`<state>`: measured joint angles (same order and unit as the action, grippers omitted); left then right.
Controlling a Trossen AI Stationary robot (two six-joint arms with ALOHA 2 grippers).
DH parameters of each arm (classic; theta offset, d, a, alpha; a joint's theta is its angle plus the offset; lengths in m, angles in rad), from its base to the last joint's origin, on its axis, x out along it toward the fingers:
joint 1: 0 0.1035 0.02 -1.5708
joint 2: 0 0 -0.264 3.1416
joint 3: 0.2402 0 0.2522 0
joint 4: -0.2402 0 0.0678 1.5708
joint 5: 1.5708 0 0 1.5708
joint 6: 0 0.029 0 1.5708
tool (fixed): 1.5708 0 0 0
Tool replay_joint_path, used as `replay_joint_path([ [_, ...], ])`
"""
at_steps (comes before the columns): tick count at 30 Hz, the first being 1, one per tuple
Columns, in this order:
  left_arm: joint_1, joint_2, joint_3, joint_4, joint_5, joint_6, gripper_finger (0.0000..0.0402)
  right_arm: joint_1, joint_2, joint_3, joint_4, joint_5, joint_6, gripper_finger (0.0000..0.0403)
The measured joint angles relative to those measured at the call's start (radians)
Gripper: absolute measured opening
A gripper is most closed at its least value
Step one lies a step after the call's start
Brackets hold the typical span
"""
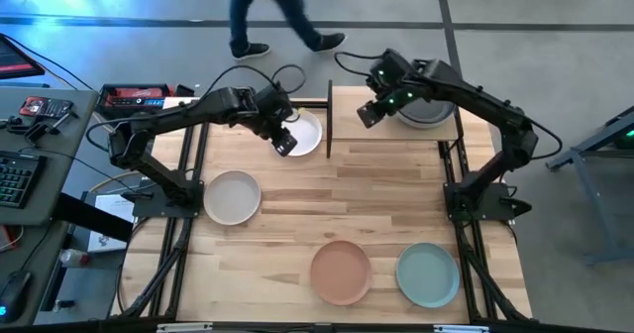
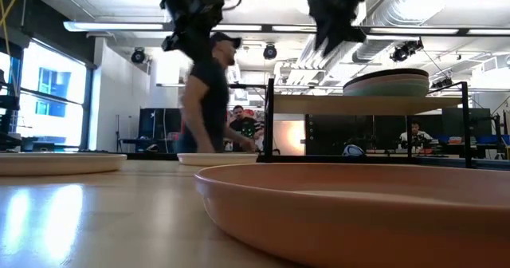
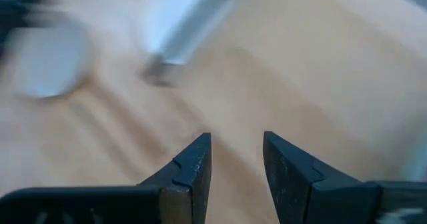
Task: Place and stack plates onto a shelf
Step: Put the white plate on the shelf
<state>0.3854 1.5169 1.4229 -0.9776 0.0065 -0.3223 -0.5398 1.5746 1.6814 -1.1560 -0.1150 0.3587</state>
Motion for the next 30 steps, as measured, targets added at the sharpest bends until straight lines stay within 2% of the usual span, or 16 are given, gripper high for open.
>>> replay_joint_path([
  [4, -0.011, 0.0, -0.07, 0.003, 0.007, 0.028, 0.0108, 0.049, -0.07, 0.0, 0.069, -0.141, -0.009, 0.0114],
  [7, -0.015, 0.0, -0.119, 0.028, -0.019, 0.087, 0.0108, 0.084, -0.128, 0.0, 0.111, -0.182, -0.006, 0.0114],
  [11, -0.013, 0.0, -0.2, 0.11, -0.072, 0.21, 0.0108, 0.128, -0.206, 0.0, 0.158, -0.181, -0.001, 0.0114],
  [21, -0.012, 0.0, -0.374, 0.352, -0.075, 0.443, 0.0108, 0.24, -0.356, 0.0, 0.252, -0.174, -0.001, 0.0114],
  [26, -0.001, 0.007, -0.417, 0.426, -0.075, 0.539, 0.0108, 0.288, -0.386, 0.0, 0.248, -0.086, -0.001, 0.0114],
  [30, 0.014, 0.043, -0.426, 0.464, -0.068, 0.545, 0.0108, 0.31, -0.385, 0.0, 0.229, -0.05, -0.001, 0.0114],
])
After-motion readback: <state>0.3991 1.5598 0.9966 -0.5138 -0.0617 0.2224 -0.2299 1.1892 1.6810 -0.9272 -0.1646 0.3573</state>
